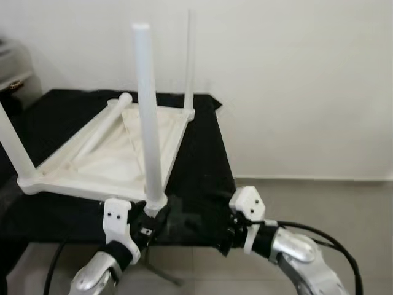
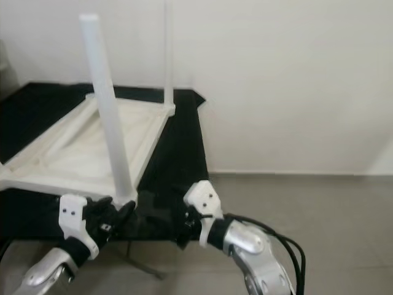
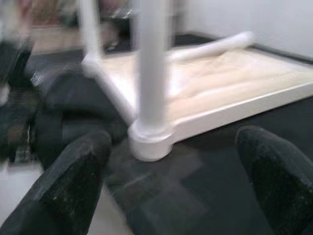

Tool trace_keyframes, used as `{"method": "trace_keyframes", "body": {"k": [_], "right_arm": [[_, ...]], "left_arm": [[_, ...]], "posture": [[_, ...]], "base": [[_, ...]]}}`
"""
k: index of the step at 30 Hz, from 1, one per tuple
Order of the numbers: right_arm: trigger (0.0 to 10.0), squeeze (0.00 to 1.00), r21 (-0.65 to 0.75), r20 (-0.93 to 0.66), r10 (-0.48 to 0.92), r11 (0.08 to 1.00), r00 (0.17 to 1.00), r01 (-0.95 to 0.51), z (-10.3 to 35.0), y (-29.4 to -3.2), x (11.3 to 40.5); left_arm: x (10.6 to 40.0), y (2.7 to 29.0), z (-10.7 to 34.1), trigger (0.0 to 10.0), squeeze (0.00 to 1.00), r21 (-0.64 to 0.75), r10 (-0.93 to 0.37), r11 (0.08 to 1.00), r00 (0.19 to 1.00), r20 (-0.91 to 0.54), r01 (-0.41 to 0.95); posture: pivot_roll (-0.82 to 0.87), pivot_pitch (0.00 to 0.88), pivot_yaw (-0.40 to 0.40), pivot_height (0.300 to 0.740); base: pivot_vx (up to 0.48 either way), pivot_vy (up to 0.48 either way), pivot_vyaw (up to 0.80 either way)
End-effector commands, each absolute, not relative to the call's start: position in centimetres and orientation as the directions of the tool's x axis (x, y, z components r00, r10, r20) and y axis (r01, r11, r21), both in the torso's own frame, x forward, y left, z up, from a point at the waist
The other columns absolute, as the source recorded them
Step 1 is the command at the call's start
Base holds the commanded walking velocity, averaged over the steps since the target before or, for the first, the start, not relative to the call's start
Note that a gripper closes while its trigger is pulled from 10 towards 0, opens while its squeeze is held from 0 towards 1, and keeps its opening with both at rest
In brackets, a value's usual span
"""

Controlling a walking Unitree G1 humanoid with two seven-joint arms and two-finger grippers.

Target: Building children table

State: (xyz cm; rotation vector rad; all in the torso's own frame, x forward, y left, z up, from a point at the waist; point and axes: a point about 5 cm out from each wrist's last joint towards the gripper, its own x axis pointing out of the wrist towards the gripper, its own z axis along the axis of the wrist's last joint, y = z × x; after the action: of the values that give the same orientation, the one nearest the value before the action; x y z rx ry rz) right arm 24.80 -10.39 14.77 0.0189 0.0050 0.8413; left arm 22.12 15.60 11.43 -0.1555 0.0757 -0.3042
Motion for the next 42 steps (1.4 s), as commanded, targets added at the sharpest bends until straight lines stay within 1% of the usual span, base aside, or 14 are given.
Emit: {"method": "trace_keyframes", "body": {"k": [1, 2, 3, 4, 5, 6, 7, 12, 15, 16, 20, 30, 33, 42], "right_arm": [[10.0, 0.00, 0.099, -0.007, 0.584, 0.808, 0.812, -0.580, 14.3, -13.2, 26.2], [10.0, 0.00, 0.099, -0.007, 0.584, 0.808, 0.812, -0.580, 14.3, -13.2, 26.2], [10.0, 0.00, 0.124, -0.028, 0.484, 0.870, 0.875, -0.478, 13.8, -14.4, 27.0], [10.0, 0.00, 0.084, -0.063, 0.372, 0.926, 0.926, -0.367, 13.2, -15.7, 27.6], [10.0, 0.00, 0.084, -0.063, 0.372, 0.926, 0.926, -0.367, 13.2, -15.7, 27.6], [10.0, 0.00, 0.052, -0.098, 0.300, 0.954, 0.949, -0.296, 12.5, -16.6, 27.7], [10.0, 0.00, 0.012, -0.125, 0.281, 0.959, 0.951, -0.282, 11.9, -16.9, 27.4], [10.0, 0.00, -0.103, -0.128, 0.297, 0.945, 0.946, -0.311, 11.9, -16.4, 26.7], [10.0, 0.00, -0.157, -0.145, 0.313, 0.929, 0.938, -0.334, 11.9, -16.2, 26.8], [10.0, 0.00, -0.189, -0.154, 0.348, 0.908, 0.925, -0.373, 11.8, -15.7, 26.8], [10.0, 0.00, -0.235, -0.158, 0.363, 0.889, 0.918, -0.392, 11.6, -15.4, 26.8], [10.0, 0.00, -0.198, -0.136, 0.347, 0.908, 0.928, -0.368, 11.6, -15.2, 27.4], [10.0, 0.00, -0.200, -0.132, 0.359, 0.903, 0.924, -0.380, 11.7, -14.8, 27.8], [10.0, 0.00, -0.185, -0.127, 0.361, 0.907, 0.924, -0.380, 11.7, -14.9, 28.4]], "left_arm": [[22.4, 15.1, 11.5, 10.0, 0.00, -0.143, -0.320, 0.939, 0.946, -0.043, 0.312], [22.4, 15.1, 11.5, 10.0, 0.00, -0.143, -0.320, 0.939, 0.946, -0.043, 0.312], [22.4, 15.0, 11.4, 10.0, 0.00, -0.133, -0.323, 0.940, 0.945, -0.044, 0.315], [22.4, 14.9, 11.4, 10.0, 0.00, -0.128, -0.322, 0.941, 0.945, -0.046, 0.315], [22.4, 14.9, 11.4, 10.0, 0.00, -0.128, -0.322, 0.941, 0.945, -0.046, 0.315], [22.3, 14.8, 11.3, 10.0, 0.00, -0.123, -0.320, 0.942, 0.946, -0.049, 0.312], [22.0, 14.7, 11.2, 10.0, 0.00, -0.127, -0.314, 0.944, 0.948, -0.053, 0.305], [21.4, 14.5, 11.0, 10.0, 0.00, -0.139, -0.280, 0.953, 0.958, -0.053, 0.271], [22.0, 14.5, 11.0, 10.0, 0.00, -0.148, -0.253, 0.959, 0.967, -0.043, 0.244], [22.6, 14.3, 11.1, 10.0, 0.00, -0.143, -0.246, 0.961, 0.969, -0.036, 0.239], [22.9, 14.2, 11.1, 10.0, 0.00, -0.124, -0.241, 0.964, 0.970, -0.042, 0.234], [23.2, 14.4, 11.4, 10.0, 0.00, -0.099, -0.235, 0.968, 0.971, -0.039, 0.230], [23.8, 14.6, 11.7, 10.0, 0.00, -0.058, -0.232, 0.971, 0.972, -0.033, 0.230], [24.3, 14.6, 11.7, 10.0, 0.00, -0.074, -0.224, 0.973, 0.974, -0.033, 0.221]], "posture": [[0.02, 0.000, -0.080, 0.740], [0.02, 0.000, -0.080, 0.740], [0.02, 0.000, -0.080, 0.740], [0.02, 0.000, -0.081, 0.740], [0.02, 0.000, -0.081, 0.740], [0.02, 0.000, -0.081, 0.740], [0.02, 0.000, -0.080, 0.740], [0.01, 0.000, -0.080, 0.740], [0.01, 0.000, -0.087, 0.740], [0.00, 0.000, -0.089, 0.740], [-0.01, 0.000, -0.088, 0.740], [0.00, 0.000, -0.077, 0.740], [0.00, 0.000, -0.077, 0.740], [0.01, 0.000, -0.075, 0.740]], "base": [[0.000, -0.472, 0.00], [0.000, -0.472, 0.00], [0.000, -0.472, 0.00], [0.000, -0.472, 0.00], [0.000, -0.472, 0.00], [0.000, -0.472, 0.00], [0.000, -0.472, 0.00], [0.000, -0.472, 0.00], [0.000, -0.472, 0.80], [0.000, -0.469, 0.80], [0.000, -0.467, 0.80], [0.000, -0.463, 0.80], [0.000, 0.000, 0.80], [0.000, 0.000, 0.80]]}}
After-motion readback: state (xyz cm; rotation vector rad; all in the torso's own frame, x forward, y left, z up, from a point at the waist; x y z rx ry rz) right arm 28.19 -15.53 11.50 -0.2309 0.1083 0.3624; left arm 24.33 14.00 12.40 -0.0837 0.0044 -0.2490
